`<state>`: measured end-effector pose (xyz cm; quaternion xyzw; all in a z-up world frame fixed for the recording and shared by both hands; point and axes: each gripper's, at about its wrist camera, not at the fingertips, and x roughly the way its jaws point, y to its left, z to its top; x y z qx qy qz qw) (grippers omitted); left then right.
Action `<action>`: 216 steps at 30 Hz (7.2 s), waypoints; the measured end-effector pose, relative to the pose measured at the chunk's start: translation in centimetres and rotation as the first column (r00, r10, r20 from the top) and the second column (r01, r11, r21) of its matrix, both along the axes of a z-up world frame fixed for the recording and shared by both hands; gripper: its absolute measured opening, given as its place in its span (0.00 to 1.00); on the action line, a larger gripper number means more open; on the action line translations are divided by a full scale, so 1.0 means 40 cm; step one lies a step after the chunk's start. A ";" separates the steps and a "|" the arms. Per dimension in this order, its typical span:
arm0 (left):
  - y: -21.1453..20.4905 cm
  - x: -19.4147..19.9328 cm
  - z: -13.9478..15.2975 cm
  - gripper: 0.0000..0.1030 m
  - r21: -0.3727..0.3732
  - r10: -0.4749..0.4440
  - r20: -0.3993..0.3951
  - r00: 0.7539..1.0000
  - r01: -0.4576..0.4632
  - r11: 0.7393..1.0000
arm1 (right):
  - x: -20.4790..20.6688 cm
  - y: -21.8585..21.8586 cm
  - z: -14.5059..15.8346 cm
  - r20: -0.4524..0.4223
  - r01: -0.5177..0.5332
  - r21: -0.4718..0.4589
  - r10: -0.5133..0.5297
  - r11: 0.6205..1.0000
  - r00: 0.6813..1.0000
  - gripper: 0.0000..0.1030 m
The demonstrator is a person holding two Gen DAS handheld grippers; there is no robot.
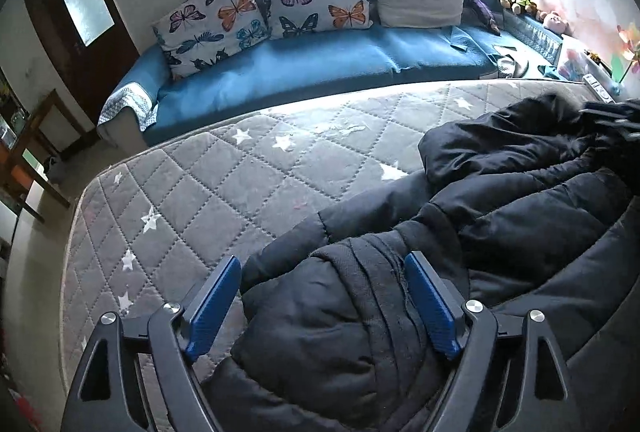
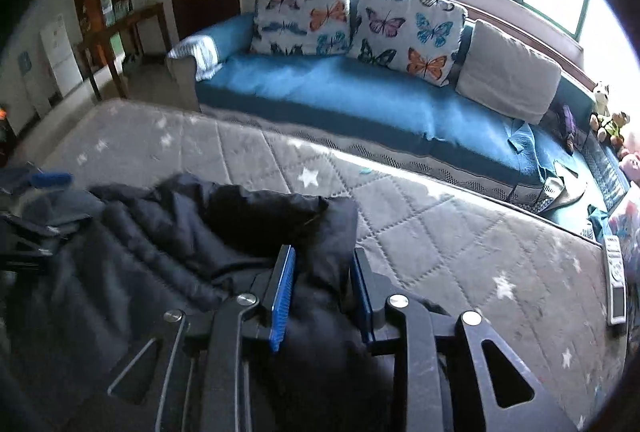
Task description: Fold large clothes
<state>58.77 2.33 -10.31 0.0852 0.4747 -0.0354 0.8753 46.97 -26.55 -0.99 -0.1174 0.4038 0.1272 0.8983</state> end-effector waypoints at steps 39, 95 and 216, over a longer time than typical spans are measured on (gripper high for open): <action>-0.046 -0.315 0.252 0.67 -0.312 -0.077 0.114 0.991 0.109 0.944 | -0.235 0.085 0.024 -0.063 -0.112 0.023 0.113 0.993 0.992 0.64; 0.329 -0.400 -0.006 0.90 -0.728 0.197 -0.188 0.962 -0.271 0.630 | -0.145 -0.278 -0.183 -0.406 0.266 0.534 -0.033 0.803 0.913 1.00; -1.030 0.189 0.038 0.53 -0.347 -0.289 -0.035 0.957 0.259 0.901 | -0.136 -0.645 -0.104 -0.118 0.500 0.113 -0.488 0.859 0.865 0.61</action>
